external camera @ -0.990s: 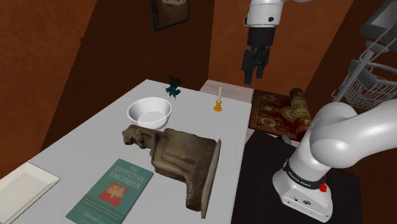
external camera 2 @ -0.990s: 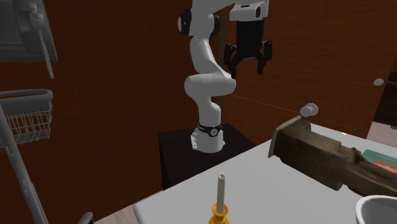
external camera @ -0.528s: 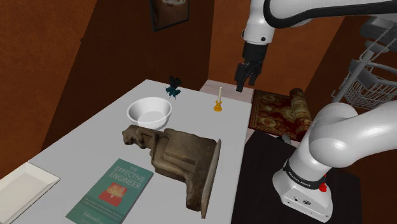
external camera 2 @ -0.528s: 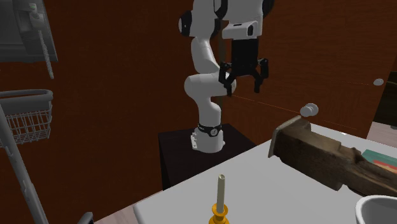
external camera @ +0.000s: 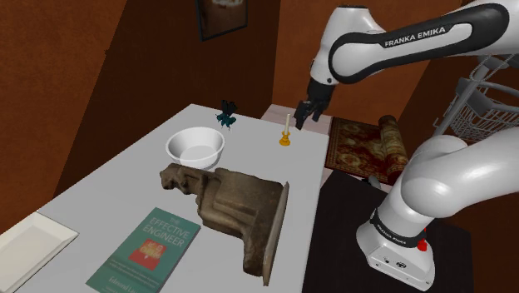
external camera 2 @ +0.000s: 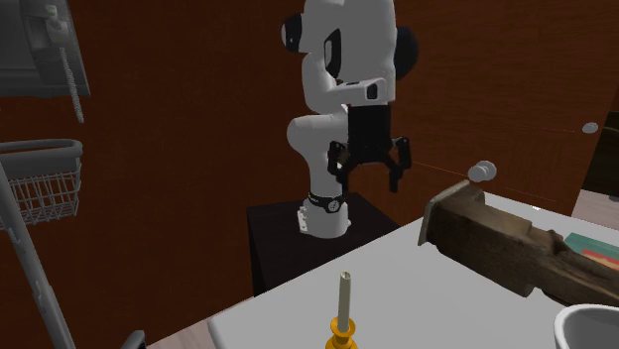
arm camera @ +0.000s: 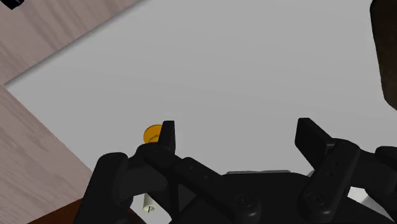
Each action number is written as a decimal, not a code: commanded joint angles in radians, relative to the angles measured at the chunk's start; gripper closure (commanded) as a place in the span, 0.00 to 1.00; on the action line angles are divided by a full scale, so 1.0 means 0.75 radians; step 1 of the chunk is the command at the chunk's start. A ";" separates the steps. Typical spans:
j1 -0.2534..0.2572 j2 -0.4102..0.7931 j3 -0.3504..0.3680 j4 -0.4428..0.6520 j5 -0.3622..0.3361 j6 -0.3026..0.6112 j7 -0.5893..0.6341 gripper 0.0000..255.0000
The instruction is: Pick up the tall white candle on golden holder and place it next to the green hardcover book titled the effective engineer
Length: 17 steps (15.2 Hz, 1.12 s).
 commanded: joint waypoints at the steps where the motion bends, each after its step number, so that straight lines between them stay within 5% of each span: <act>1: -0.025 0.071 -0.014 -0.037 -0.024 0.177 -0.001 0.00; 11: -0.137 0.575 -0.079 -0.045 -0.108 0.995 0.022 0.00; 17: -0.123 0.755 -0.102 -0.004 -0.082 1.160 0.004 0.00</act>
